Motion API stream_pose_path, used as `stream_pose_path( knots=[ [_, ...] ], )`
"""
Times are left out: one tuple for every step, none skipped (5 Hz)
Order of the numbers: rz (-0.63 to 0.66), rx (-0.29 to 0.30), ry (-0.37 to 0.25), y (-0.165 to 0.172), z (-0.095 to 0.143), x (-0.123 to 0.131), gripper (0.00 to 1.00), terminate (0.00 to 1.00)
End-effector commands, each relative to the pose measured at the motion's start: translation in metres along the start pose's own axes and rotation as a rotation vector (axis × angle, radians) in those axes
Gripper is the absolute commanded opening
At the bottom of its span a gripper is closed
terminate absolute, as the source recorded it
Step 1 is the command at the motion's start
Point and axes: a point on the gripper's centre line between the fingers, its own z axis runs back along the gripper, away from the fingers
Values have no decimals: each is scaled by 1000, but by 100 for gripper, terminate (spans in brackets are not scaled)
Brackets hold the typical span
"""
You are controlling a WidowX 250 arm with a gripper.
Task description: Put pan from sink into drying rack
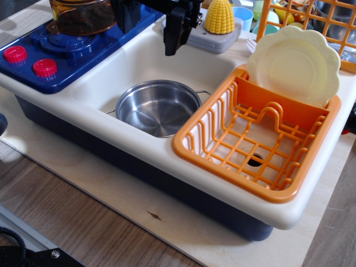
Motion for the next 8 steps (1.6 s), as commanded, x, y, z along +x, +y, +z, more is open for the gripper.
stream_pose_path(
  knots=[
    [0, 0, 0, 0, 0, 0, 100, 0],
    [-173, 8, -25, 5, -3, 6, 100, 0],
    [-343, -15, -65, 7, -10, 14, 100, 0],
    [-481, -58, -106, 9, -19, 20, 100, 0],
    [-582, -68, -115, 10, -32, 24, 100, 0],
    [-637, -77, -112, 8, -44, 23, 100, 0],
    [-667, -87, -129, 7, -59, 20, 100, 0],
    [-701, -96, -137, 6, -73, 22, 100, 0]
  ],
)
